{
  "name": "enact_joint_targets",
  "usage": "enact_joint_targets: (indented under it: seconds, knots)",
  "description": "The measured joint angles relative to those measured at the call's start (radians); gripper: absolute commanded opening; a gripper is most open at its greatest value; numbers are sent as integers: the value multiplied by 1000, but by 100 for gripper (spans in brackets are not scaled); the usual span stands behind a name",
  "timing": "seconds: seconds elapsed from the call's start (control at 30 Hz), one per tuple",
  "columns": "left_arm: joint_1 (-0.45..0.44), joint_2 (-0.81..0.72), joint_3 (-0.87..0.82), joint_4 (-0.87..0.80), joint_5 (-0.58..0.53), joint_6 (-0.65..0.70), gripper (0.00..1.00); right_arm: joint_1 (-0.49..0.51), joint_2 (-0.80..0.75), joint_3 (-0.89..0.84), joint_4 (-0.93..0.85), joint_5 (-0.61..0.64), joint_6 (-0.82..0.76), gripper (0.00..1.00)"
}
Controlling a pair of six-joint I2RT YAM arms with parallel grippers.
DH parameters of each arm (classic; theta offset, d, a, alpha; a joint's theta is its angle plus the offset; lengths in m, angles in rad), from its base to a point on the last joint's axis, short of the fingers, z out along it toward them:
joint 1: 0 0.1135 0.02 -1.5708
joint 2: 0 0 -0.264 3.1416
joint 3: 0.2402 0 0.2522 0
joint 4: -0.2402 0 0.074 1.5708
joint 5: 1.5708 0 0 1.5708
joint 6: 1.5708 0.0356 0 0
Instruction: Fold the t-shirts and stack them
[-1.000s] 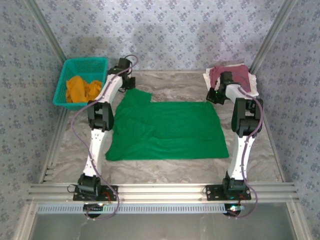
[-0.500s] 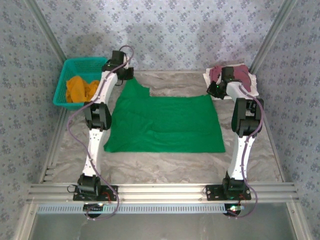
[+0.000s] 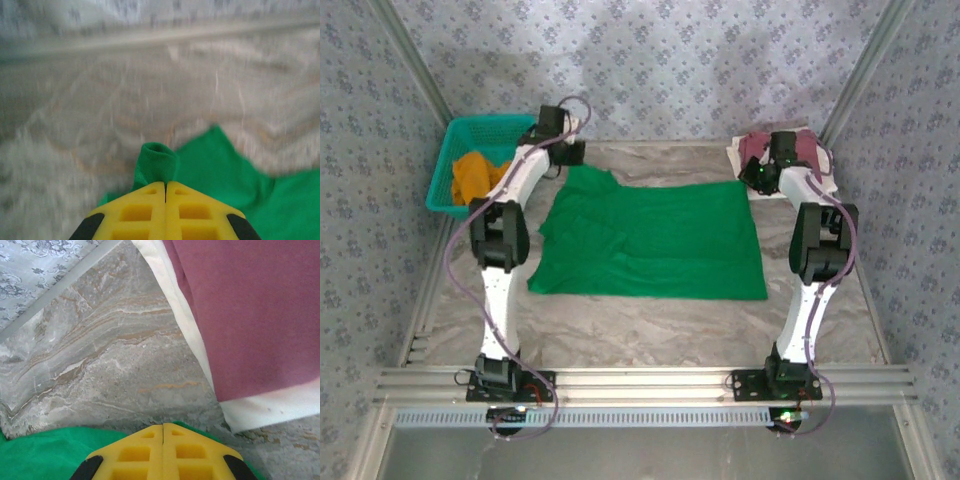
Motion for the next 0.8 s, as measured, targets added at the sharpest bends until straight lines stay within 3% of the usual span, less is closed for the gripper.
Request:
enact_joint_targets:
  seconds: [0.13, 0.37, 0.67, 0.8]
  knots:
    - [-5, -164, -310, 151, -16, 7, 0, -10, -1, -18, 9, 0, -1, 0]
    - [-3, -271, -446, 283, -39, 36, 0, -8, -55, -69, 16, 0, -15, 0]
    - [-21, -584, -780, 409, -92, 6, 0, -2, -306, -324, 62, 18, -19, 0]
    - [-45, -622, -897, 428, -128, -10, 0, 6, -340, -388, 60, 41, -19, 0]
